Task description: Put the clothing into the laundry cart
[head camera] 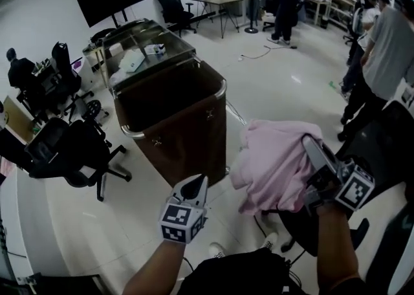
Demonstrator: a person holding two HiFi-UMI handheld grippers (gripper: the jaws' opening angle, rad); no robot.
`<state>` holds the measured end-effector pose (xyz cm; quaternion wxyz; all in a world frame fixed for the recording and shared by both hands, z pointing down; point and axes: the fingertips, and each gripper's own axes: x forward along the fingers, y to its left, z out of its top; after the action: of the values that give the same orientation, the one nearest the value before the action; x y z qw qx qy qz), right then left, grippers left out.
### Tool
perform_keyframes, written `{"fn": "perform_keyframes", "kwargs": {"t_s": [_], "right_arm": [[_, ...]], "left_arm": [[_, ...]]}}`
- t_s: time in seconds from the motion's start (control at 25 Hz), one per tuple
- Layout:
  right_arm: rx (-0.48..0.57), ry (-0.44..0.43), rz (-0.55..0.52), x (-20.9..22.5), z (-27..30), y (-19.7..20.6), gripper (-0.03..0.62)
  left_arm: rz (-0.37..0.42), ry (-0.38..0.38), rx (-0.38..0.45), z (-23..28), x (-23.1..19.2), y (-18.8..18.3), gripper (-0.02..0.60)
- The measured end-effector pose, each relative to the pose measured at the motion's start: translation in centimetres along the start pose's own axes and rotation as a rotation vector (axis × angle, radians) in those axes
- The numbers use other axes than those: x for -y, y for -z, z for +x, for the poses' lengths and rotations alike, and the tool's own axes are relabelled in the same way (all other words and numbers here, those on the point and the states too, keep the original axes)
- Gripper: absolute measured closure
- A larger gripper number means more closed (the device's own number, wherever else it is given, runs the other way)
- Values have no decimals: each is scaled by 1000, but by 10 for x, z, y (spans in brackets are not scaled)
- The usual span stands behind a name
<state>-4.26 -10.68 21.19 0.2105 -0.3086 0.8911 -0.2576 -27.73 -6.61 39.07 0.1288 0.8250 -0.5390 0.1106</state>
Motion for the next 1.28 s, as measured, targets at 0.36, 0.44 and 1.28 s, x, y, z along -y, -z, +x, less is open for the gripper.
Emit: {"fn": "perform_keyframes", "kwargs": {"t_s": [0.36, 0.44, 1.28], "right_arm": [[9, -108, -64, -63, 73, -8, 522], [13, -130, -73, -74, 88, -12, 522], [39, -399, -135, -150, 269, -96, 522]], "left_arm": [[2, -101, 76, -53, -73, -36, 583], [2, -121, 82, -61, -85, -41, 583], [-34, -340, 186, -90, -184, -95, 583]]}}
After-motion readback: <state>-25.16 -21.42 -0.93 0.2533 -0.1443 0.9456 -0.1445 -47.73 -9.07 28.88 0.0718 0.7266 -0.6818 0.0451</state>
